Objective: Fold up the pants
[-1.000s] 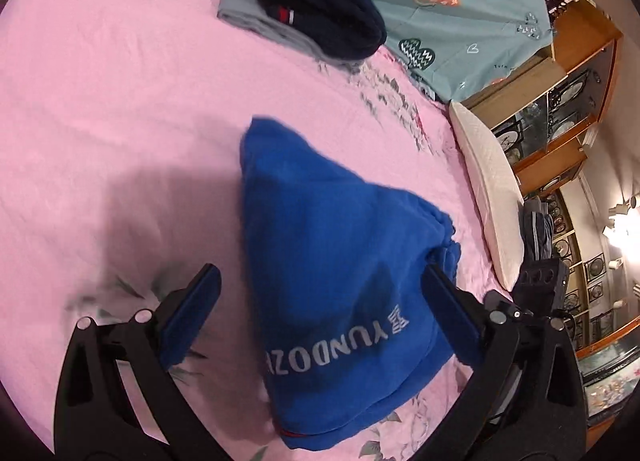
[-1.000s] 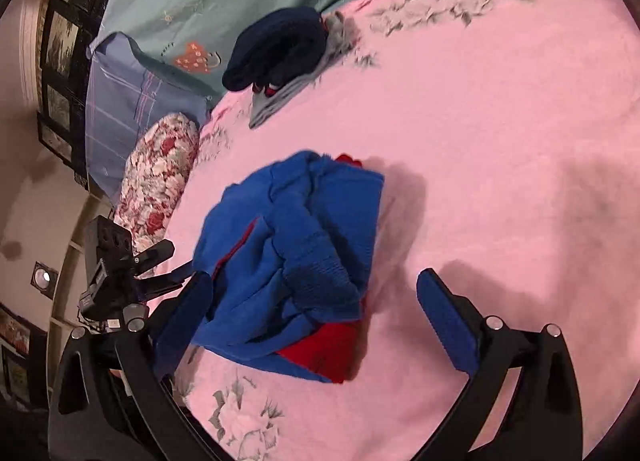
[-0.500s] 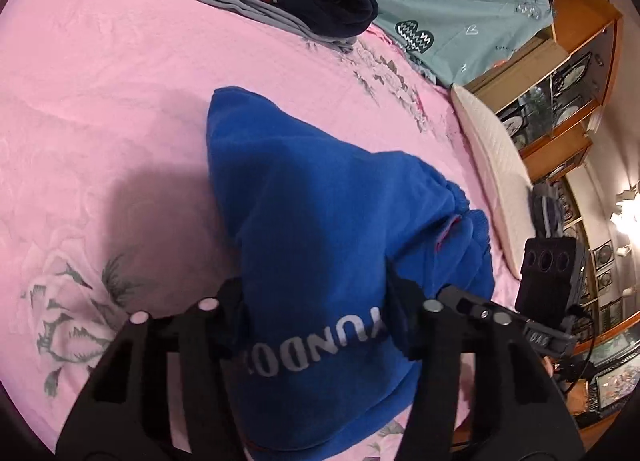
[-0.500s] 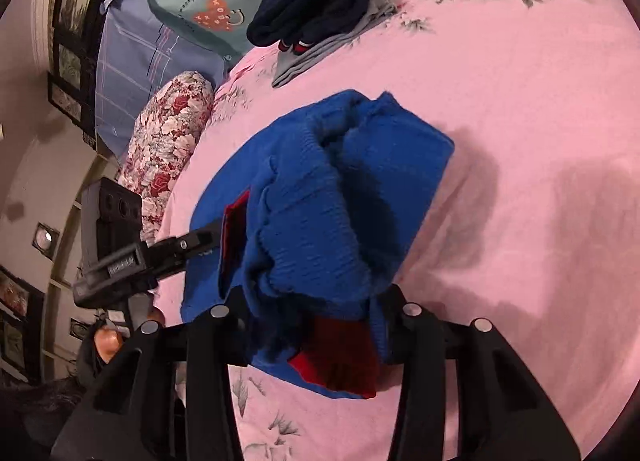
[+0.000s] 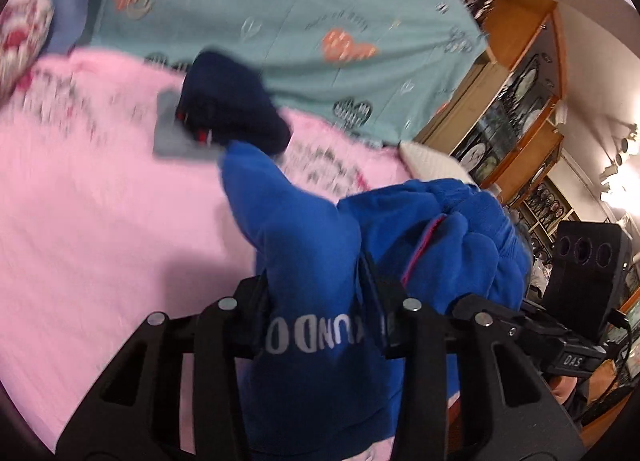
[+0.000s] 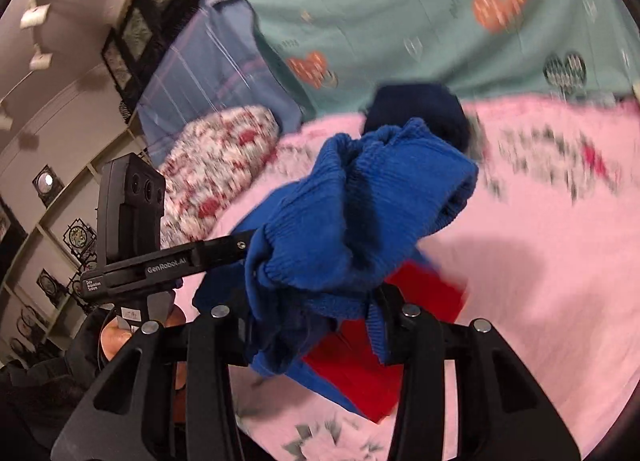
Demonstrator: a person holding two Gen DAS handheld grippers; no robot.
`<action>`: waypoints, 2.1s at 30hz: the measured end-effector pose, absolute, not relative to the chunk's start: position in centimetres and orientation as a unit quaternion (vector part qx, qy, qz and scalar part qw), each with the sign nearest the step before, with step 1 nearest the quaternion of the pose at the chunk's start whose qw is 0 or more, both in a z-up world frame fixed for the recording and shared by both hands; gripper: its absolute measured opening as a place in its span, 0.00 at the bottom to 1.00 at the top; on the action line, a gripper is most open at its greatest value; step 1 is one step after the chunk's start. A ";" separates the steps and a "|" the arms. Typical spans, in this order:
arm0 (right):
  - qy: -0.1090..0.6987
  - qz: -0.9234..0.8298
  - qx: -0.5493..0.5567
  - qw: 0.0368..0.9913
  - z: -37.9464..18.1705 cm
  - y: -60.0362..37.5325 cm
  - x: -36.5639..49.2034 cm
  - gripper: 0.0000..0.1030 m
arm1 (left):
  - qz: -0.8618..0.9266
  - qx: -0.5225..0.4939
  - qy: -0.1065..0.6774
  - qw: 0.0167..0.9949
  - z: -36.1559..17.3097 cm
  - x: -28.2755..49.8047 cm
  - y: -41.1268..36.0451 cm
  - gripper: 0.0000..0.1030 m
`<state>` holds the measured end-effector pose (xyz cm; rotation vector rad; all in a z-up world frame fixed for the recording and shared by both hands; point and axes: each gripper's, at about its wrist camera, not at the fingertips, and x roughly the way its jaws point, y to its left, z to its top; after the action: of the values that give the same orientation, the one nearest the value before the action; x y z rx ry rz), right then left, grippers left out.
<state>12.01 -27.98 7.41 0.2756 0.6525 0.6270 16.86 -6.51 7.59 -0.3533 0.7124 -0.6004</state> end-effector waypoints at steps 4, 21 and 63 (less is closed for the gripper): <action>0.325 0.274 0.099 0.899 11.3 -26.7 14.6 0.42 | -0.259 -0.140 0.308 0.904 11.7 18.4 -6.5 0.45; 0.445 0.289 0.251 0.809 -3.4 -24.9 18.5 0.40 | -0.164 -0.130 0.411 0.887 1.2 20.2 0.3 0.59; 0.375 0.215 0.122 0.893 -0.1 -16.4 20.0 0.24 | -0.212 -0.107 0.363 0.901 -2.5 8.7 6.4 0.78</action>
<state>20.04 -16.36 -0.07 0.2528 0.7782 0.4463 8.67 6.39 -2.54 -0.2204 0.7503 -0.4378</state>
